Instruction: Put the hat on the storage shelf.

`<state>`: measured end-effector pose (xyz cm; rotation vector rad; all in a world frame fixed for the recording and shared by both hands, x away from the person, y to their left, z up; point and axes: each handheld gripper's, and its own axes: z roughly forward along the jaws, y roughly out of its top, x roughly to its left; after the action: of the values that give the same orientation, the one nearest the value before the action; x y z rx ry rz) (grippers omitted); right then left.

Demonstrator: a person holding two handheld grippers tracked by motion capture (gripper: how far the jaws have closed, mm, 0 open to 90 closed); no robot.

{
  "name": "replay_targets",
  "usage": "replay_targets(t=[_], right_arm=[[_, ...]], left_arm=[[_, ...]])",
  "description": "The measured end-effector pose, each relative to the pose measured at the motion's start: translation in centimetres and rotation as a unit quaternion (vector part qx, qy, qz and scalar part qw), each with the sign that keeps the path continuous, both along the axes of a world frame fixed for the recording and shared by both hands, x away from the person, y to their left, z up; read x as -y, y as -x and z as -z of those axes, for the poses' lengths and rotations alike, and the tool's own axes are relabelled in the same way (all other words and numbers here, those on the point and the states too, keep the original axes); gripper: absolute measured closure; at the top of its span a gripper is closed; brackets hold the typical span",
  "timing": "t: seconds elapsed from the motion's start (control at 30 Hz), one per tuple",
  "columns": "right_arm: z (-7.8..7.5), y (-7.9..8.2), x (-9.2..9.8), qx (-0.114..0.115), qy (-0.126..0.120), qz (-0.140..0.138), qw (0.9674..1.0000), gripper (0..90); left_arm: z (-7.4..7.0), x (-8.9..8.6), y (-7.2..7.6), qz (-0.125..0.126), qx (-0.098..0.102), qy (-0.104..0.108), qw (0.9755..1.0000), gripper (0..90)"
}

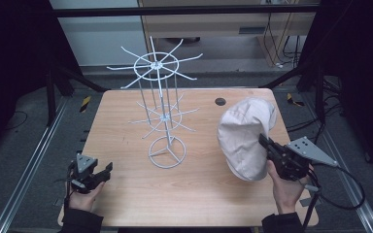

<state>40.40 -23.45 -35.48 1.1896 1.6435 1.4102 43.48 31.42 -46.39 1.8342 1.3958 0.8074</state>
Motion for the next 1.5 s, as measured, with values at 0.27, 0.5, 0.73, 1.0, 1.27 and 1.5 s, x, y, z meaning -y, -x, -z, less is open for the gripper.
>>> replay_targets(t=[0.27, 0.5, 0.73, 1.0, 1.27, 1.5], right_arm=[[-1.5, 0.4, -0.1, 0.036, -0.001, 0.002, 0.9994, 89.3], [-3.0, 0.7, -0.5, 0.061, 0.009, 0.0, 0.9981, 89.3], [-4.3, 1.0, -0.6, 0.092, 0.009, -0.005, 0.9957, 89.4], [-5.4, 1.3, -1.1, 0.119, 0.008, -0.019, 0.9927, 89.3], [-6.8, 1.6, -1.6, 0.144, 0.0, -0.032, 0.9891, 89.4], [-8.3, 2.0, -2.2, 0.166, 0.0, -0.044, 0.9851, 89.4]], left_arm=[[0.1, 0.0, 0.0, 0.001, -0.002, -0.001, 1.0, 41.3], [0.0, 0.0, 0.0, 0.0, -0.002, -0.001, 1.0, 41.3], [0.1, 0.0, 0.0, 0.0, -0.002, -0.001, 1.0, 41.3], [0.1, 0.0, 0.0, 0.0, -0.003, -0.002, 1.0, 41.3], [0.1, 0.0, 0.0, 0.0, -0.002, -0.002, 1.0, 41.2], [0.1, 0.0, 0.0, -0.001, -0.002, -0.001, 1.0, 41.3]])
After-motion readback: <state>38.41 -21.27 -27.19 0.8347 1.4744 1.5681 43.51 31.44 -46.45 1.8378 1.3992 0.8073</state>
